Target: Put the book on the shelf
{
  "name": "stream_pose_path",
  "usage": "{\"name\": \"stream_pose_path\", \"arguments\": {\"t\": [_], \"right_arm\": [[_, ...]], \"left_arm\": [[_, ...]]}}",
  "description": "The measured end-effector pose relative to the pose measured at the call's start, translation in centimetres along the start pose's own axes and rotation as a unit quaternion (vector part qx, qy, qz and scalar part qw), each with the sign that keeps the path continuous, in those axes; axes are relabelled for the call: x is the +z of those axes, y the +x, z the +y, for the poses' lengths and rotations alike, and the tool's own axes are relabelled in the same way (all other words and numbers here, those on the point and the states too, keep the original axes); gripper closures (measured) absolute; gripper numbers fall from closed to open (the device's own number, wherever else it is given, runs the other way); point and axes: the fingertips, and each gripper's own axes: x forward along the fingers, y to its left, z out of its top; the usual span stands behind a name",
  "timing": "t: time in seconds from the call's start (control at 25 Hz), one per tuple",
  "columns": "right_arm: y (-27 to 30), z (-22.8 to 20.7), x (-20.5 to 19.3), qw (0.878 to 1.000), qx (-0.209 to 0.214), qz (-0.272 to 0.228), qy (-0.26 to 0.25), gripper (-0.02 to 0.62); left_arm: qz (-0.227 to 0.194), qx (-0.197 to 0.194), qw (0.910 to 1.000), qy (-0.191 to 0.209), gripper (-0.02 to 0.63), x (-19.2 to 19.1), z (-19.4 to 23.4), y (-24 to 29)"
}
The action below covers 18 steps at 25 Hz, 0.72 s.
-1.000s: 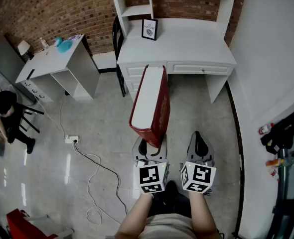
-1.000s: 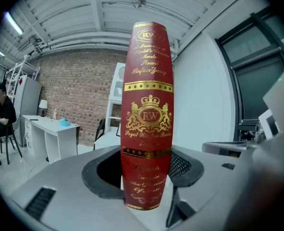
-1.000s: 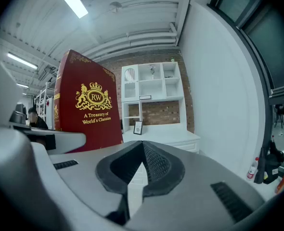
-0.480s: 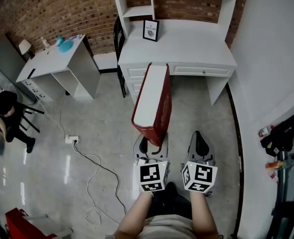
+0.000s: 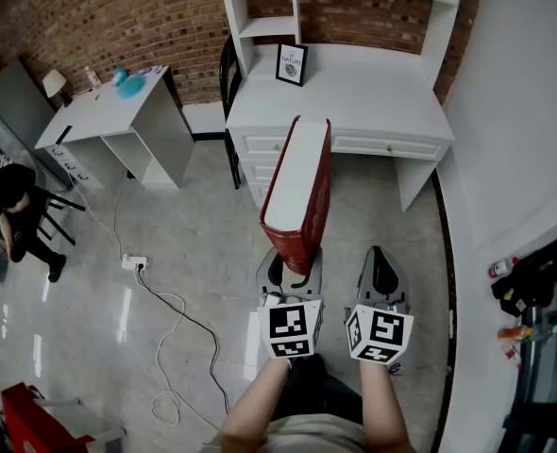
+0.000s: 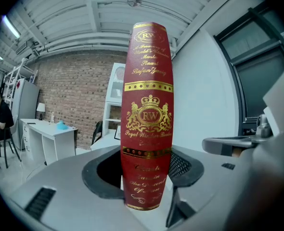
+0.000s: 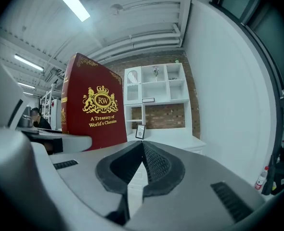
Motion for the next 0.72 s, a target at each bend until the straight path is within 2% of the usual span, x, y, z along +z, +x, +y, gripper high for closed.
{"name": "stream_pose_path", "arguments": {"t": [0.44, 0.72], "right_arm": [[2.4, -0.8, -1.5, 0.999, 0.019, 0.016, 0.027, 0.580], [5.8, -1.3, -1.7, 0.999, 0.018, 0.020, 0.030, 0.580]], "left_arm": [[0.009, 0.029, 0.9994, -0.018, 0.359, -0.6, 0.6, 2.0], [0.016, 0.022, 0.9994, -0.020, 0.360, -0.7, 1.1, 5.6]]}}
